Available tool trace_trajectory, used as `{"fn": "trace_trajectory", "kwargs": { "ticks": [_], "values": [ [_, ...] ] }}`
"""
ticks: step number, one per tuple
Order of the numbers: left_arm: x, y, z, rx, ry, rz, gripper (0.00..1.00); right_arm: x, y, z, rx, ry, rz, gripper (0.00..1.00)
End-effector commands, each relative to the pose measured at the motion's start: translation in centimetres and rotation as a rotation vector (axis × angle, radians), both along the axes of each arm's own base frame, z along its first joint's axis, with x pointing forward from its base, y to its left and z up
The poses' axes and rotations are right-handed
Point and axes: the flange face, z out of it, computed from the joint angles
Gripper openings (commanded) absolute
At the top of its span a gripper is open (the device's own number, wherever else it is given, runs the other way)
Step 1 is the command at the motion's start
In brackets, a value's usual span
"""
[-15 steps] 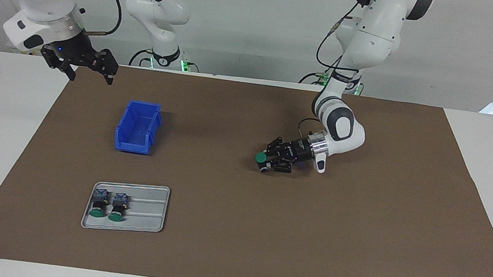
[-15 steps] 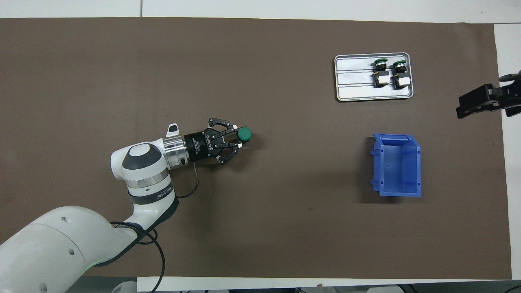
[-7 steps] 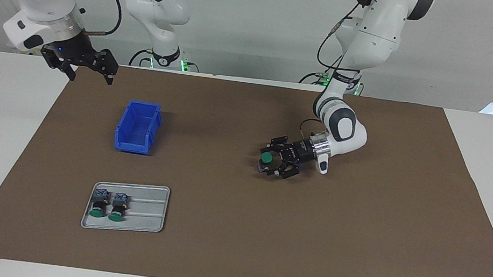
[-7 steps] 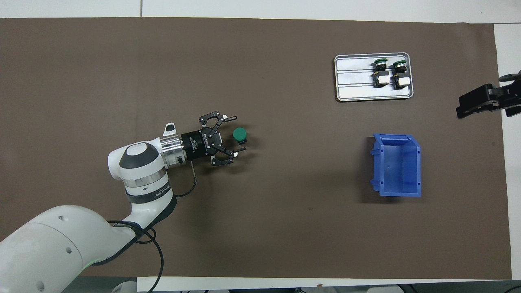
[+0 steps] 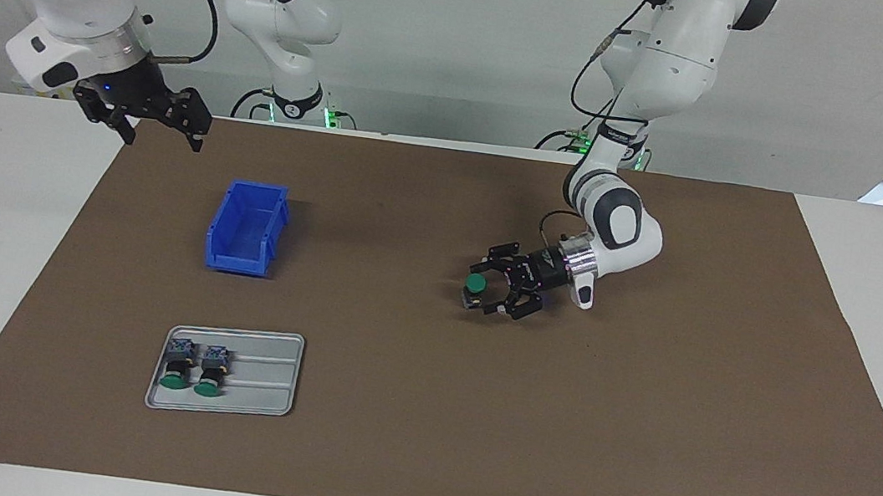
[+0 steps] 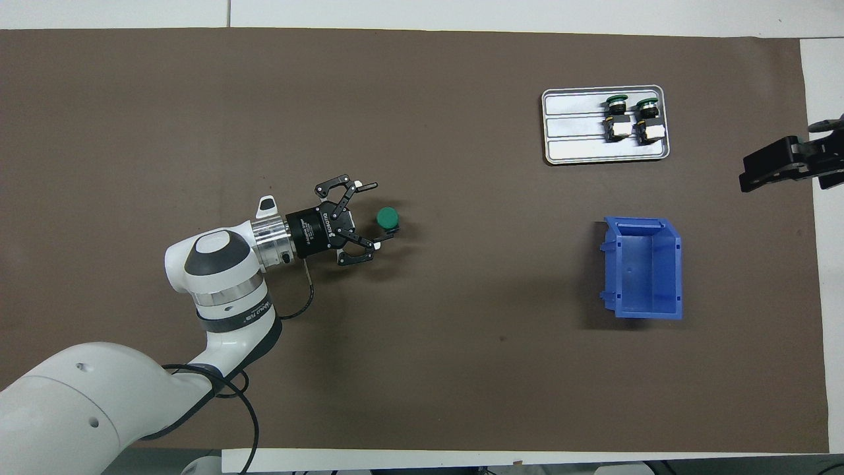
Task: Place and press button with both arms
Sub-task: 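Open the left gripper and pull it back from the object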
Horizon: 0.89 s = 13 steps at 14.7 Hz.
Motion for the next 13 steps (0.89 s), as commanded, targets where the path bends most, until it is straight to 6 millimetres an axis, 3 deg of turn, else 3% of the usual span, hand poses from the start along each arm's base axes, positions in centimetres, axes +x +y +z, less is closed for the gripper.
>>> {"fn": "trace_trajectory", "kwargs": {
  "ticks": [1, 6, 10, 13],
  "values": [
    [-1.0, 1.3, 1.9, 0.018, 0.002, 0.037, 1.0, -0.6, -0.2, 0.0, 0.0, -0.007, 0.014, 0.99],
    [-1.5, 2.9, 5.1, 0.107, -0.046, 0.025, 1.0, -0.6, -0.2, 0.0, 0.0, -0.007, 0.014, 0.99],
    [-0.6, 4.9, 8.2, 0.214, -0.063, -0.051, 1.0, -0.6, -0.2, 0.0, 0.0, -0.007, 0.014, 0.99],
    [0.0, 6.5, 9.0, 0.312, -0.112, -0.129, 1.0, -0.6, -0.2, 0.0, 0.0, -0.007, 0.014, 0.99]
  ]
}}
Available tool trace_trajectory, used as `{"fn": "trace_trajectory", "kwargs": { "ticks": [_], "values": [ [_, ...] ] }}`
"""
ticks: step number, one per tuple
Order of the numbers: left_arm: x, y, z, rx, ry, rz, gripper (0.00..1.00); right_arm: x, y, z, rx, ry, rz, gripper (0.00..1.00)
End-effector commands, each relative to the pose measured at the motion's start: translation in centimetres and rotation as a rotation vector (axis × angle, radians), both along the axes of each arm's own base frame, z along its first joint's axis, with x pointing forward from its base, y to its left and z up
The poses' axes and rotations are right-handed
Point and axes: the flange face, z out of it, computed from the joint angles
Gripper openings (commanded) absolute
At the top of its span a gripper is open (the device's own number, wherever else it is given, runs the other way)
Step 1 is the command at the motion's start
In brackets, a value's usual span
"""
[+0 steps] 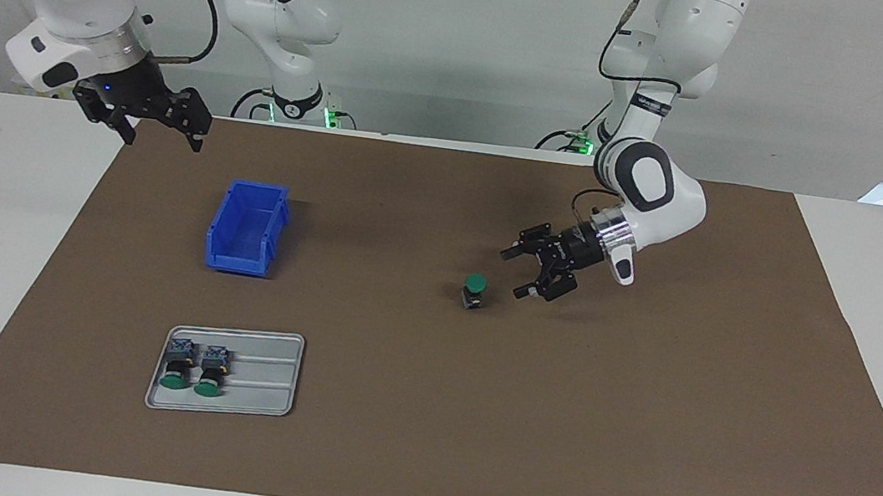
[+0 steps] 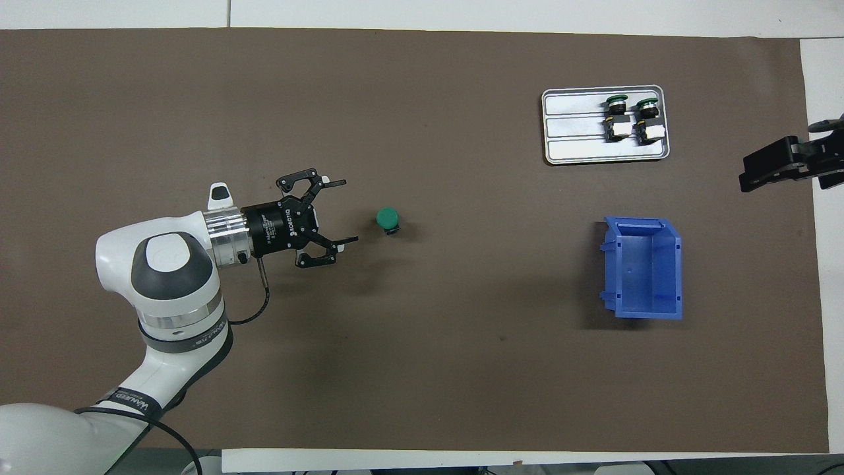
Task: Place and press button with both arms
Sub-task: 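Open the left gripper and pull it back from the object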
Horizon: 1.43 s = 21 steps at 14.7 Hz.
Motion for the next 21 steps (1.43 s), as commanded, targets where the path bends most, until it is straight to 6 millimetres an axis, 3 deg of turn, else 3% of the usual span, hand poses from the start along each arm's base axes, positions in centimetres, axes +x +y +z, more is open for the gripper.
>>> {"fn": "trace_trajectory", "kwargs": {
  "ticks": [1, 3, 8, 10, 14, 18, 21],
  "values": [
    [-0.3, 1.7, 1.2, 0.091, -0.04, -0.065, 1.0, -0.6, -0.2, 0.0, 0.0, -0.007, 0.014, 0.99],
    [0.5, 3.2, 2.2, 0.165, -0.069, -0.114, 1.0, -0.6, -0.2, 0.0, 0.0, -0.007, 0.014, 0.99],
    [1.8, 3.3, 4.9, 0.339, -0.133, -0.299, 1.0, -0.6, -0.2, 0.0, 0.0, -0.007, 0.014, 0.99],
    [3.4, 4.7, 7.1, 0.349, -0.144, -0.331, 1.0, -0.6, -0.2, 0.0, 0.0, -0.007, 0.014, 0.99],
    [4.3, 5.9, 9.3, 0.47, -0.203, -0.436, 1.0, -0.6, -0.2, 0.0, 0.0, -0.007, 0.014, 0.99],
    [4.9, 5.3, 11.1, 0.733, -0.321, -0.641, 1.0, -0.6, -0.2, 0.0, 0.0, -0.007, 0.014, 0.99],
    [4.9, 4.1, 12.1, 0.796, -0.364, -0.7, 1.0, -0.6, -0.2, 0.0, 0.0, -0.007, 0.014, 0.99]
  ]
}}
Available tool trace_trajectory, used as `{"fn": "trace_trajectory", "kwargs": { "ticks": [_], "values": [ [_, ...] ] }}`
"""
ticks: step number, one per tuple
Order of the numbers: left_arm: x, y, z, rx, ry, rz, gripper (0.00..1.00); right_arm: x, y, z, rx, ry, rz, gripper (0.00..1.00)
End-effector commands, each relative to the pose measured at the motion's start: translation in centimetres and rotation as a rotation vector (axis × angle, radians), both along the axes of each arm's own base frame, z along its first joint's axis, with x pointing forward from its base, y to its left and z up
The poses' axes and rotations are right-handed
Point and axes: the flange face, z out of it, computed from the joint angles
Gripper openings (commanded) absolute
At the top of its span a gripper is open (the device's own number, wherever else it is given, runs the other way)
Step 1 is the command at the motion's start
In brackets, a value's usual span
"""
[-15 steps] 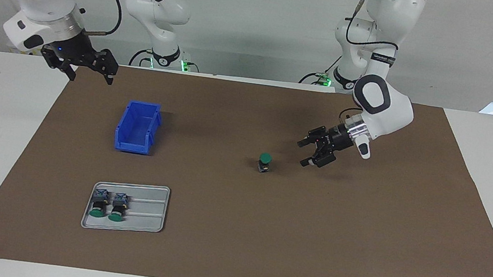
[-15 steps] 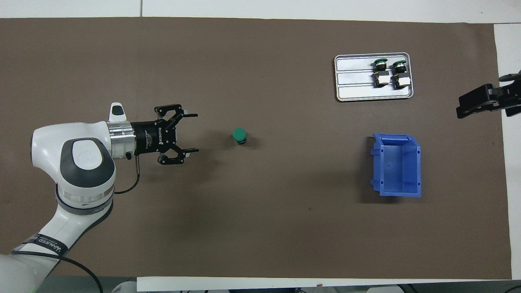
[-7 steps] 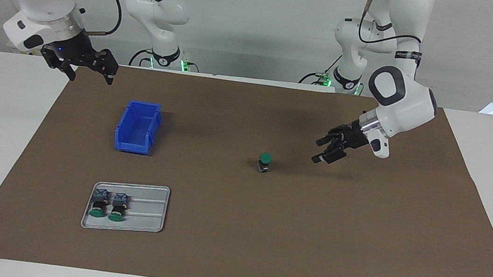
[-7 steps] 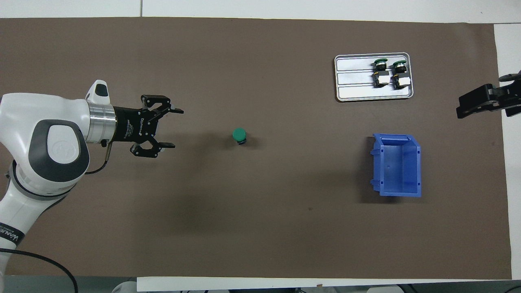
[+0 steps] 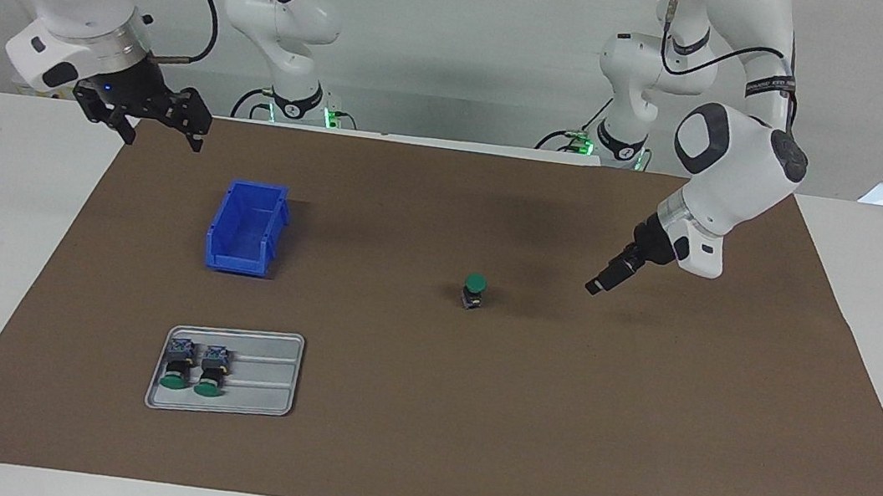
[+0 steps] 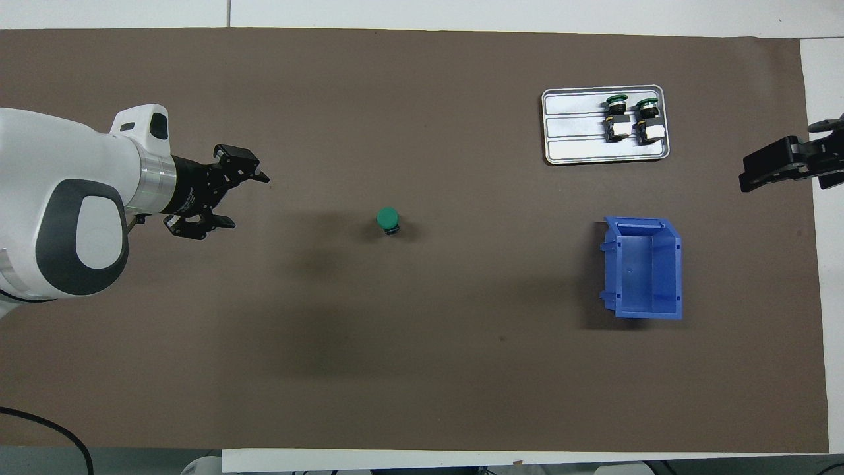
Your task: Place and press button with both arms
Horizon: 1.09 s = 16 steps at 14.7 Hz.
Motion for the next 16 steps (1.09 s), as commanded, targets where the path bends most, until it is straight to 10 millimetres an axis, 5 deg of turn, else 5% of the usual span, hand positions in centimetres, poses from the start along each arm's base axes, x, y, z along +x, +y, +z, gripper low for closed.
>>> {"fn": "trace_trajectory", "kwargs": {
  "ticks": [1, 9, 12, 14, 16],
  "values": [
    [-0.1, -1.0, 1.0, 0.056, -0.019, -0.057, 1.0, -0.6, -0.2, 0.0, 0.0, -0.007, 0.014, 0.99],
    [-1.3, -11.7, 2.3, 0.23, -0.069, -0.365, 0.88, -0.6, -0.2, 0.0, 0.0, -0.007, 0.014, 0.99],
    [-0.9, -16.8, 1.0, 0.229, -0.054, -0.436, 0.62, -0.6, -0.2, 0.0, 0.0, -0.007, 0.014, 0.99],
    [-0.4, -18.7, 0.9, 0.225, -0.036, -0.457, 0.33, -0.6, -0.2, 0.0, 0.0, -0.007, 0.014, 0.99],
    [-2.2, -21.8, -0.6, 0.239, -0.021, -0.507, 0.16, -0.6, -0.2, 0.0, 0.0, -0.007, 0.014, 0.99]
  ]
}}
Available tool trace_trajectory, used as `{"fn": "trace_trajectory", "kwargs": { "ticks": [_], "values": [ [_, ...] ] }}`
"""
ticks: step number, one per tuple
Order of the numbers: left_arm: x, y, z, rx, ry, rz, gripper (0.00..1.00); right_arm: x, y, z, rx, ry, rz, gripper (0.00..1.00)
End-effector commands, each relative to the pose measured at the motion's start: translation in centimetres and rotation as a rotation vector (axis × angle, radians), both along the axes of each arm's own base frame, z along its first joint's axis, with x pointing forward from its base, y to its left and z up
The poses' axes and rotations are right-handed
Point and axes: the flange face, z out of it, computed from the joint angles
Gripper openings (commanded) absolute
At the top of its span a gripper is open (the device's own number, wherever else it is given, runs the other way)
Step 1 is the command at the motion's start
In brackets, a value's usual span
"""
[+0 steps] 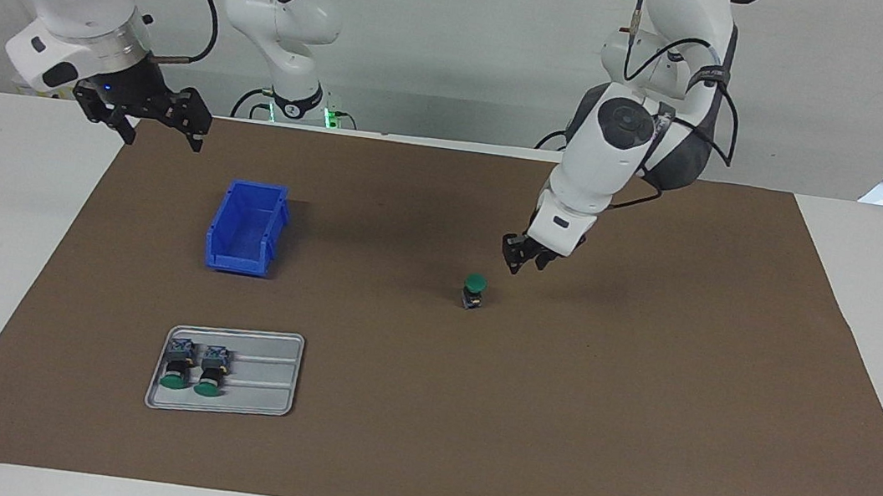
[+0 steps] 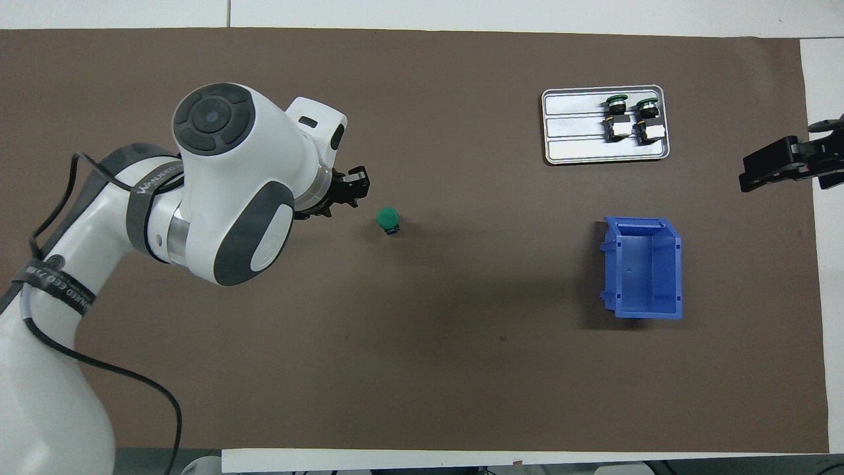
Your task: Place and press button with both arms
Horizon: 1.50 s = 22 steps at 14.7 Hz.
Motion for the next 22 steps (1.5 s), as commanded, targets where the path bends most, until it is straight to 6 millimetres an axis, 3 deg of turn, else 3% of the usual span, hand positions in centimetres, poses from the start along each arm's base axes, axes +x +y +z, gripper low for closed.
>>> {"fn": "trace_trajectory", "kwargs": {
  "ticks": [1, 2, 5, 9, 13, 22],
  "values": [
    [-0.5, -3.0, -1.4, 0.042, 0.025, -0.038, 0.1, -0.6, -0.2, 0.0, 0.0, -0.007, 0.014, 0.99],
    [-0.8, -3.6, -2.0, 0.047, 0.032, -0.046, 0.04, -0.6, -0.2, 0.0, 0.0, -0.007, 0.014, 0.99],
    [-0.8, -4.0, -2.9, 0.057, 0.022, -0.009, 0.0, -0.6, -0.2, 0.0, 0.0, -0.007, 0.014, 0.99],
    [-0.3, -4.8, -4.3, 0.038, -0.008, 0.01, 0.0, -0.6, -0.2, 0.0, 0.0, -0.007, 0.014, 0.99],
    [-0.7, -5.7, -4.4, 0.017, -0.03, 0.016, 0.0, -0.6, -0.2, 0.0, 0.0, -0.007, 0.014, 0.99],
    [-1.5, -5.2, -7.1, 0.027, -0.023, 0.016, 0.0, -0.6, -0.2, 0.0, 0.0, -0.007, 0.014, 0.99]
  ]
}}
